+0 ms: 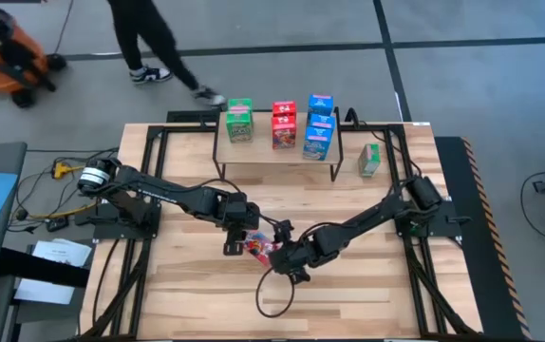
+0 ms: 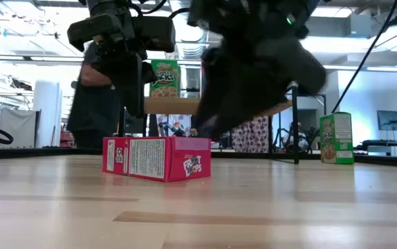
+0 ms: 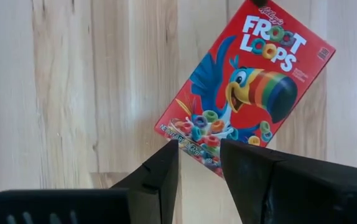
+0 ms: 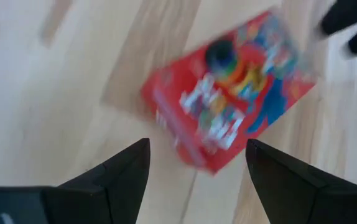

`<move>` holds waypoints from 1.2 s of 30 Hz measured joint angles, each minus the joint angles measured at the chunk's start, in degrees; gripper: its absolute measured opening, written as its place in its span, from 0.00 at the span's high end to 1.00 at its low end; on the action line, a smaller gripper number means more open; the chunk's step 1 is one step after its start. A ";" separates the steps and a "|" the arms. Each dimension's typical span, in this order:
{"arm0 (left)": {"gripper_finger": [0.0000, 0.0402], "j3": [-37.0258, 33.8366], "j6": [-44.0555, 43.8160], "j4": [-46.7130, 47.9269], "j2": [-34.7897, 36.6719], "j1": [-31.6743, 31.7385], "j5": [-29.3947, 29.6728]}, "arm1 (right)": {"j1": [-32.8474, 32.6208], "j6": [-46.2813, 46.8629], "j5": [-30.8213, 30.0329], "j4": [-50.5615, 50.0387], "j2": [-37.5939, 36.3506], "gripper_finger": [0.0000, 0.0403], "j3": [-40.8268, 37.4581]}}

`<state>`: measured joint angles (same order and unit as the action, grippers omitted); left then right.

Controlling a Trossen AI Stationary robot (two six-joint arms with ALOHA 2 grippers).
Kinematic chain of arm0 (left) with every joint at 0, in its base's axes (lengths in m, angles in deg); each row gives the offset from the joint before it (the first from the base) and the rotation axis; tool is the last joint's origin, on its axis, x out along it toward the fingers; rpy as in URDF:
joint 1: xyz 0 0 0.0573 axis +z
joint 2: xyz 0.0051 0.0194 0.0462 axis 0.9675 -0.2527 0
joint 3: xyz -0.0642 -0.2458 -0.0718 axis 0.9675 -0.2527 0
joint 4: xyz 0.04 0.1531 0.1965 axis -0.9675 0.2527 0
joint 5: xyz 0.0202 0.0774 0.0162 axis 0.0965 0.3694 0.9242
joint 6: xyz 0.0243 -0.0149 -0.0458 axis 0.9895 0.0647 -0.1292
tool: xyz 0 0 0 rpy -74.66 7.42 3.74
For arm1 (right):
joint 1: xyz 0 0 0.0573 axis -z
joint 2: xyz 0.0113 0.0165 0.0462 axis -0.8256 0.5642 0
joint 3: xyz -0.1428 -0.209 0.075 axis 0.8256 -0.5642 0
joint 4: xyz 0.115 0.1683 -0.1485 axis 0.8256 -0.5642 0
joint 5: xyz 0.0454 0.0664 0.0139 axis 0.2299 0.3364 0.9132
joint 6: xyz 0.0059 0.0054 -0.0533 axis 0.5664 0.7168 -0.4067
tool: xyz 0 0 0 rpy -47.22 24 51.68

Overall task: Stack cereal on shelf
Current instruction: Put the red cereal box on the shelf aligned with the other red cereal box

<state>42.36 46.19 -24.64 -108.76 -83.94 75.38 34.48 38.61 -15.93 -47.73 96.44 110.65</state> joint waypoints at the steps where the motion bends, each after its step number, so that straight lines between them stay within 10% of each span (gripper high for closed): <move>1: 0.73 0.00 0.00 0.00 0.00 0.00 0.03 | 0.00 -0.89 0.02 -0.28 0.37 0.28 -0.04; 11: 0.73 -0.04 -0.09 -0.05 0.00 0.12 0.07 | -0.49 -3.49 -8.36 2.30 2.69 0.32 0.14; 20: 0.73 -0.07 -0.79 -0.02 0.00 0.22 0.11 | 0.60 -3.55 -8.63 1.46 2.67 0.59 0.14; 36: 0.73 -0.11 -0.54 0.28 -0.02 0.70 1.25 | 3.66 -3.57 0.21 0.81 2.52 0.74 0.29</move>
<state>42.25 45.65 -24.36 -108.78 -83.24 76.62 38.15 35.04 -15.72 -46.92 98.96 110.94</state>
